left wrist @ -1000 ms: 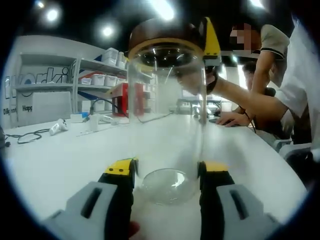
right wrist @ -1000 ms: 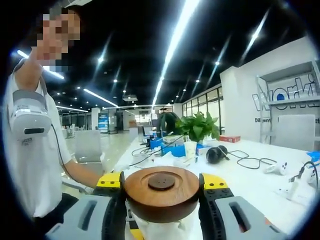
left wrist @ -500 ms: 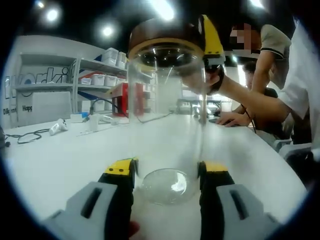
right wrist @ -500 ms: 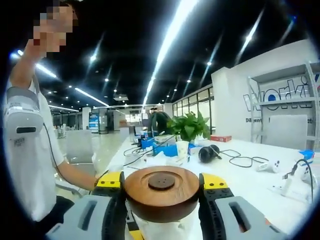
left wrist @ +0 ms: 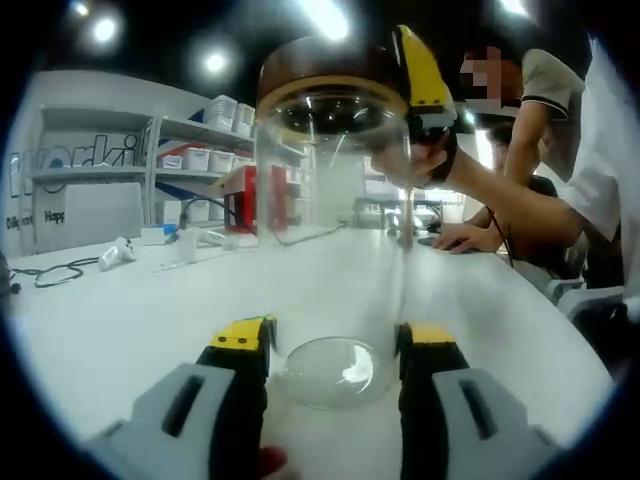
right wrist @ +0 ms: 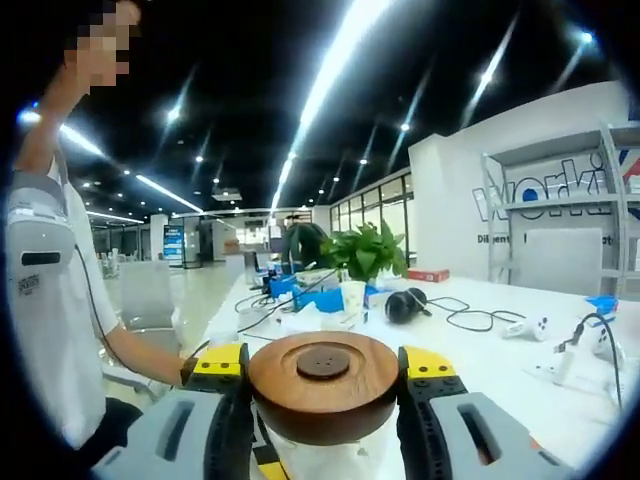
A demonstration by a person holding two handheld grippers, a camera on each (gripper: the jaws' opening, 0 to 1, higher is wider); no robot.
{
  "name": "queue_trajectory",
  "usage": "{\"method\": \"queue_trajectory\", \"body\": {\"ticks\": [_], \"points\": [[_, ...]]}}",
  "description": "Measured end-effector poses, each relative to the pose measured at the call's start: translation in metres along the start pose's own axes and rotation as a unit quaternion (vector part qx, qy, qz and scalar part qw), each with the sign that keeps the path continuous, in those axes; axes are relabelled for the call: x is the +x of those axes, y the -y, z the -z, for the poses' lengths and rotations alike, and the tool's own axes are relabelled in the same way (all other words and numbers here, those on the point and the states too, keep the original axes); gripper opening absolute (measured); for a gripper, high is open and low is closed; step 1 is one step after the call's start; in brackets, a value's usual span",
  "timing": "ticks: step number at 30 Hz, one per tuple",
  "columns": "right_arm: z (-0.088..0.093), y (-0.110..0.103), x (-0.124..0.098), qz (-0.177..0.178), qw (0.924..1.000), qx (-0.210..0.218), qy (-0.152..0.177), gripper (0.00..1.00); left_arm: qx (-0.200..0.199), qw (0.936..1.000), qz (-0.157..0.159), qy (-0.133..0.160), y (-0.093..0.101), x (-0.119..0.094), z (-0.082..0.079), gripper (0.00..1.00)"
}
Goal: Clamp the coffee can twist off the lid put the lid on the table pick up the lid cover the can tighten the lid
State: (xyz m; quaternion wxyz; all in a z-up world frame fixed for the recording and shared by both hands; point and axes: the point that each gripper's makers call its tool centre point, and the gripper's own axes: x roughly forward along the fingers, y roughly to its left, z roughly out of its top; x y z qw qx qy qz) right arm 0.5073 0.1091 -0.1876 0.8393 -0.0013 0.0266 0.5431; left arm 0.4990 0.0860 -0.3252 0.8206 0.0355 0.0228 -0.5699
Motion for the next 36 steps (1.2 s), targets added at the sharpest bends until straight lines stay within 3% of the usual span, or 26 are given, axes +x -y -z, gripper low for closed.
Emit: {"method": "queue_trajectory", "body": {"ticks": [16, 36], "points": [[0.0003, 0.0009, -0.0006, 0.036, 0.9994, 0.003, 0.003, 0.53, 0.0, 1.0, 0.0, -0.001, -0.0001, -0.0001, 0.0002, 0.42], [0.0, 0.0037, -0.0025, 0.111, 0.9937, -0.002, 0.012, 0.53, 0.001, 1.0, -0.002, -0.002, 0.0003, -0.0005, 0.0001, 0.42]]}}
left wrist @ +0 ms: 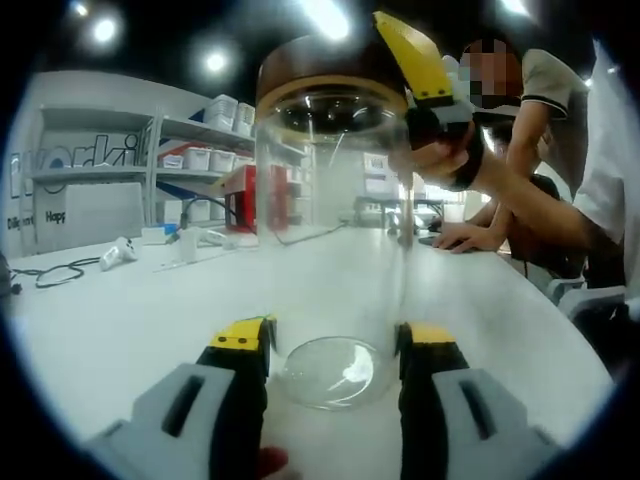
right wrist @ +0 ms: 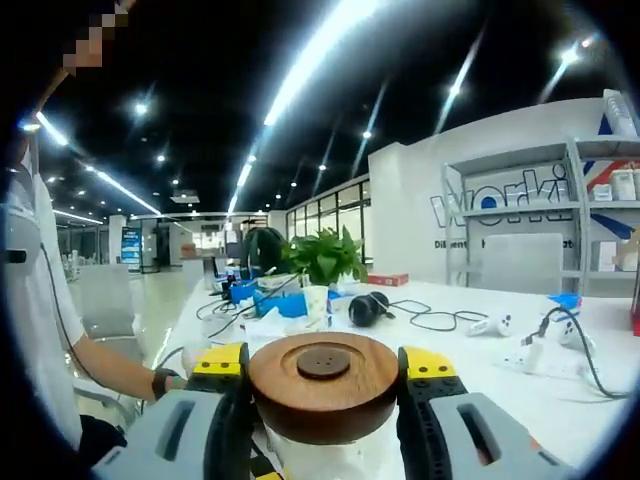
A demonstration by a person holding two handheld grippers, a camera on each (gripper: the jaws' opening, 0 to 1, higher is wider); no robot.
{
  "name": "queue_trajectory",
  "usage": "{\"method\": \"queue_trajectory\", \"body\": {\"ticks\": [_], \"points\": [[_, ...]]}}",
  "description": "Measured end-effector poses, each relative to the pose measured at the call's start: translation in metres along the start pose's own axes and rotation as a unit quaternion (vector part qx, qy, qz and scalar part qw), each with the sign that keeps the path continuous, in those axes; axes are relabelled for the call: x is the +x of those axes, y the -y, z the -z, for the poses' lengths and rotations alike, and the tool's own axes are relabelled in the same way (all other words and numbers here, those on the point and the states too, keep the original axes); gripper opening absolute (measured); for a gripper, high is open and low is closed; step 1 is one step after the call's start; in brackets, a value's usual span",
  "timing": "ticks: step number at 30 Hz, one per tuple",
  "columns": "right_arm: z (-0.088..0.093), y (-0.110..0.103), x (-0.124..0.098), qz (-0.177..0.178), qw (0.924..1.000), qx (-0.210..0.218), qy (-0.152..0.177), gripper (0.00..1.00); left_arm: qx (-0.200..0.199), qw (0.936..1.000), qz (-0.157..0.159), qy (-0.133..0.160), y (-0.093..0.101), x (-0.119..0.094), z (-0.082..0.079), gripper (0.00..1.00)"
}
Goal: Clamp the coffee can twist off the lid put the lid on the table pick up the lid cover the can tighten the lid
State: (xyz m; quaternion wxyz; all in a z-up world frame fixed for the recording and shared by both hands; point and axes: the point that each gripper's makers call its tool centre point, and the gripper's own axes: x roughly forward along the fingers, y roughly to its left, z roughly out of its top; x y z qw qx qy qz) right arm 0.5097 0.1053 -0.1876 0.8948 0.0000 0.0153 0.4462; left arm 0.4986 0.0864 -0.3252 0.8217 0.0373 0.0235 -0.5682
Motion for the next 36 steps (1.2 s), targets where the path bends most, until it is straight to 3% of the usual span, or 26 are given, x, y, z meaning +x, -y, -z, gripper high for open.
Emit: {"method": "queue_trajectory", "body": {"ticks": [36], "points": [[0.0002, 0.0044, -0.0039, 0.1, 0.995, 0.005, 0.005, 0.53, 0.001, 1.0, -0.001, -0.001, -0.0001, 0.0002, 0.0001, 0.42]]}}
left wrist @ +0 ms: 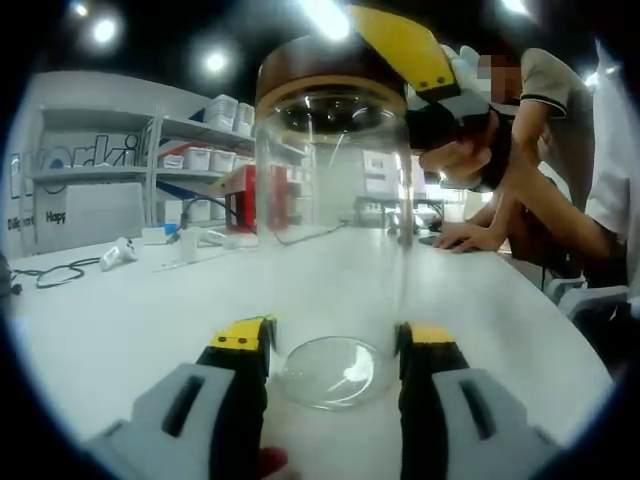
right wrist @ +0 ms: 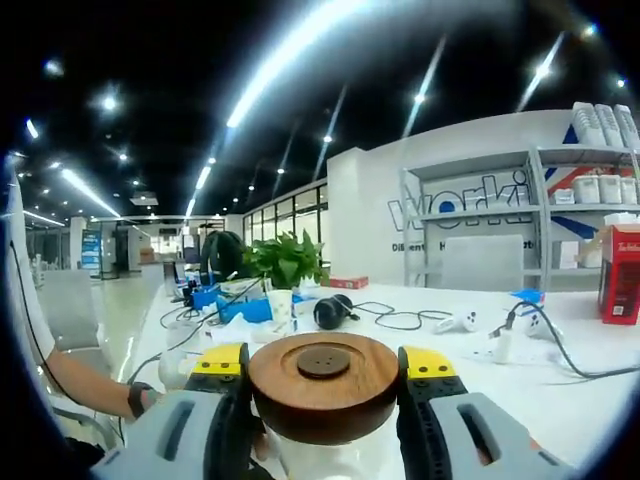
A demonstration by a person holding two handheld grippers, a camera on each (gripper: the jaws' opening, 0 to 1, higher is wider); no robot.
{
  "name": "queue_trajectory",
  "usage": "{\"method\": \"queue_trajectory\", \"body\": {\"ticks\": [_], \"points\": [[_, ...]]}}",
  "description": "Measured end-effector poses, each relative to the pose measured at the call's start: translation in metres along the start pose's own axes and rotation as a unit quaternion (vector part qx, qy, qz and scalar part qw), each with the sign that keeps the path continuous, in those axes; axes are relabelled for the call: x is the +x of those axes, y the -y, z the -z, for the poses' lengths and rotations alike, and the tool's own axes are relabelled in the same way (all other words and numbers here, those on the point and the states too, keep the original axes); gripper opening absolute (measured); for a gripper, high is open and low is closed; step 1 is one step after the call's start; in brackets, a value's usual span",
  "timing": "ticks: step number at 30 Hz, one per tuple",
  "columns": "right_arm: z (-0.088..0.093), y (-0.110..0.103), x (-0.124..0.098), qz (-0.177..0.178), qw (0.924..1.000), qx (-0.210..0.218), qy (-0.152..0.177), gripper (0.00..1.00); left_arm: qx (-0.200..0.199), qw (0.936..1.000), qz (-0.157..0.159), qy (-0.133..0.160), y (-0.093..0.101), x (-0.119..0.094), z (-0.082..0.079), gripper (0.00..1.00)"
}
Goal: Clamp the coffee can twist off the lid put the lid on the table pick up the lid cover the can tighten the lid
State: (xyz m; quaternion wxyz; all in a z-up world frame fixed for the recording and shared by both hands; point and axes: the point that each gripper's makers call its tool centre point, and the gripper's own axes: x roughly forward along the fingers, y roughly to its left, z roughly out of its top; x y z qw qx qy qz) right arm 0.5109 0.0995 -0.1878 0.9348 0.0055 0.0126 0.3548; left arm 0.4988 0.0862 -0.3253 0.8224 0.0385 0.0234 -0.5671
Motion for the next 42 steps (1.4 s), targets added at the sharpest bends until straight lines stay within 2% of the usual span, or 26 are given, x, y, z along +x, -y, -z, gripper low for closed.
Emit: {"method": "queue_trajectory", "body": {"ticks": [9, 21, 42], "points": [[0.0, 0.0007, -0.0003, 0.027, 0.9996, -0.002, 0.005, 0.53, 0.0, 1.0, 0.0, 0.0, 0.0, -0.0001, 0.0, 0.42], [0.0002, 0.0005, -0.0019, 0.082, 0.9966, -0.003, 0.008, 0.53, 0.001, 1.0, 0.0, 0.0, 0.0001, 0.0, 0.0002, 0.42], [0.0, 0.0048, -0.0059, 0.165, 0.9861, -0.005, 0.013, 0.53, 0.002, 1.0, 0.002, 0.0, 0.0011, 0.0002, 0.0001, 0.42]]}}
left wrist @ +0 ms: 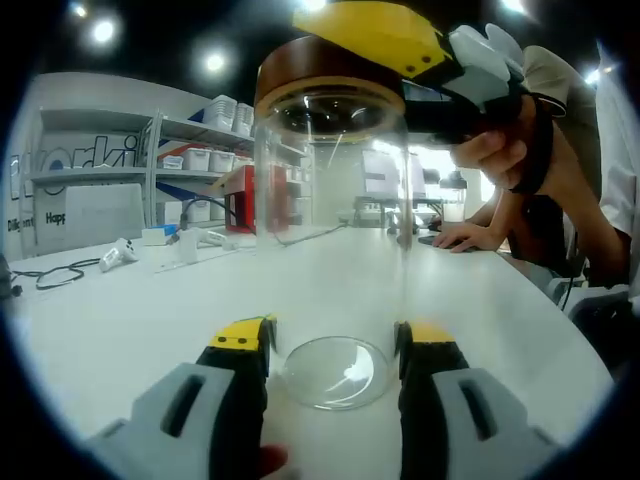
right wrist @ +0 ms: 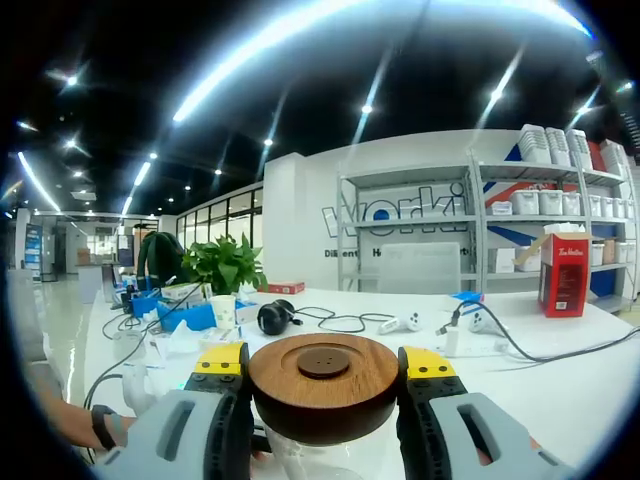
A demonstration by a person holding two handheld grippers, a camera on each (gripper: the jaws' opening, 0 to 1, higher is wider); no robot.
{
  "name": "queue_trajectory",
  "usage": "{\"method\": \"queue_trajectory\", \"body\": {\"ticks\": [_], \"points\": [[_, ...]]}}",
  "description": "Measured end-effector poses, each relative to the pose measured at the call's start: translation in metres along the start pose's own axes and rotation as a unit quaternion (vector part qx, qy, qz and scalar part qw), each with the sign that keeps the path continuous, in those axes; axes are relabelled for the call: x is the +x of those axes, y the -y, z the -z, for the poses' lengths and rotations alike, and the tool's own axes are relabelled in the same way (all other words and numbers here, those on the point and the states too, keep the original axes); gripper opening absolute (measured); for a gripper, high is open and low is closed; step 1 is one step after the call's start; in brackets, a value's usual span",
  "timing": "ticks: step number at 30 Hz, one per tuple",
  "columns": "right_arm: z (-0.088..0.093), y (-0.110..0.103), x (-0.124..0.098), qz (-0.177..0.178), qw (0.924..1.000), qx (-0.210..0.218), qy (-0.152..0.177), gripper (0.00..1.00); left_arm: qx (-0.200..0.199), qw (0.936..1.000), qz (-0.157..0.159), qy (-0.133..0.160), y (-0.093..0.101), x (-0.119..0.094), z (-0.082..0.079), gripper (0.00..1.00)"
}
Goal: Clamp the coffee can twist off the lid put the lid on the table pick up the lid cover the can tighten the lid
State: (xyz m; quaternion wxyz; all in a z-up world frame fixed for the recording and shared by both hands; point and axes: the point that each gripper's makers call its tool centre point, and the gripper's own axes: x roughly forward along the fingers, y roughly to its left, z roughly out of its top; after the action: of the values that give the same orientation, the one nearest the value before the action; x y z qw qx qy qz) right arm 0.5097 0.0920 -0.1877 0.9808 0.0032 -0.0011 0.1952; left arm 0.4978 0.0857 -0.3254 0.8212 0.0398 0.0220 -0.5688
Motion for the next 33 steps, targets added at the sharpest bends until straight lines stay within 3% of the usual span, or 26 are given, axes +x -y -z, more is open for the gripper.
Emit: {"method": "queue_trajectory", "body": {"ticks": [33], "points": [[-0.001, 0.0055, -0.0018, 0.09, 0.9958, 0.001, 0.014, 0.52, 0.0, 1.0, 0.001, 0.0, 0.0004, 0.0002, -0.0001, 0.42]]}}
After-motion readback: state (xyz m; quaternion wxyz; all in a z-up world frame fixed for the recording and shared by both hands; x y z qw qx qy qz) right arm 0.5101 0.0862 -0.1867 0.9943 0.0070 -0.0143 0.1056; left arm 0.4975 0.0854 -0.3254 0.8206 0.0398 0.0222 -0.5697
